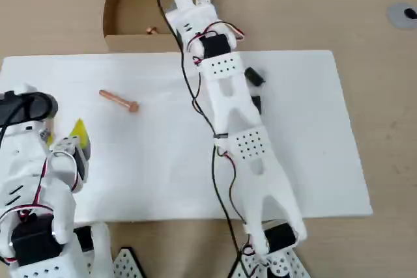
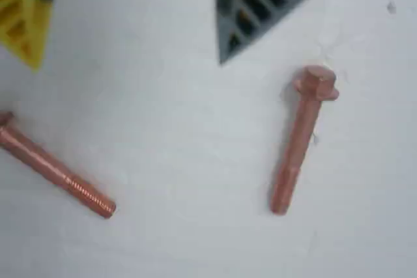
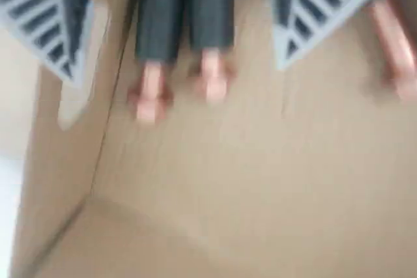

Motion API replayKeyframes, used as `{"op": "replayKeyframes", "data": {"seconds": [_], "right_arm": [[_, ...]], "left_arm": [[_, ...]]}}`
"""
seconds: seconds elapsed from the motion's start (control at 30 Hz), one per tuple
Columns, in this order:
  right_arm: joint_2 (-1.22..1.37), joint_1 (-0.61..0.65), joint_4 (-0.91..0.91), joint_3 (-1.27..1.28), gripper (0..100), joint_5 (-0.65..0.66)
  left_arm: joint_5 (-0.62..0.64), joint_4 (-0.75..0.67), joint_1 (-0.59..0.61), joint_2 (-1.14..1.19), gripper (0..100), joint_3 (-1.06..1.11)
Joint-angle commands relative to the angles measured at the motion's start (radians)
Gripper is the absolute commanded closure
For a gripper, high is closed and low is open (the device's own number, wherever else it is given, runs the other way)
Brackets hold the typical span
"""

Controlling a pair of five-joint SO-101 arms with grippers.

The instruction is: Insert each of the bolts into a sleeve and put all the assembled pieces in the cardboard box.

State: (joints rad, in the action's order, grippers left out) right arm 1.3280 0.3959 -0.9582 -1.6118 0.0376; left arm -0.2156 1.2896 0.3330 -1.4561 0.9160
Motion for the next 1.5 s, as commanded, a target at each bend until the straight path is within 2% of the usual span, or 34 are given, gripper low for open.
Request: {"op": "replayKeyframes", "data": {"seconds": [0.0,0.17,0.33,0.43,0.67,0.87,1.0,1.1,1.17,1.27,1.47], "right_arm": [[-0.125,0.004,-0.104,-0.056,77.0,0.002],[-0.240,0.038,-0.391,-0.058,77.0,0.002],[-0.449,0.054,-0.689,-0.056,77.0,0.005],[-0.552,0.053,-0.833,-0.053,77.0,0.005],[-0.736,0.044,-0.833,-0.047,77.0,0.006],[-0.849,0.039,-0.835,-0.024,77.0,0.005],[-0.940,0.044,-0.835,0.143,77.0,0.005],[-1.043,0.044,-0.833,0.366,77.0,0.005],[-1.122,0.044,-0.832,0.539,77.0,0.002],[-1.247,0.042,-0.830,0.791,77.0,0.002],[-1.517,0.036,-0.766,1.152,77.1,0.009]], "left_arm": [[-0.002,0.103,0.011,-0.002,81,-0.018],[0.000,0.144,0.011,0.018,81,0.011],[0.094,0.032,0.040,0.180,81,0.041],[0.103,-0.063,0.048,0.338,81,0.028],[0.112,-0.218,0.040,0.667,81,-0.094],[0.164,-0.255,0.041,0.846,81,-0.170],[0.199,-0.250,0.066,0.937,81,-0.233],[0.199,-0.249,0.120,1.000,81,-0.292],[0.163,-0.249,0.167,1.036,81,-0.334],[0.038,-0.253,0.209,1.090,81,-0.385],[-0.176,-0.270,0.203,1.196,81,-0.410]]}}
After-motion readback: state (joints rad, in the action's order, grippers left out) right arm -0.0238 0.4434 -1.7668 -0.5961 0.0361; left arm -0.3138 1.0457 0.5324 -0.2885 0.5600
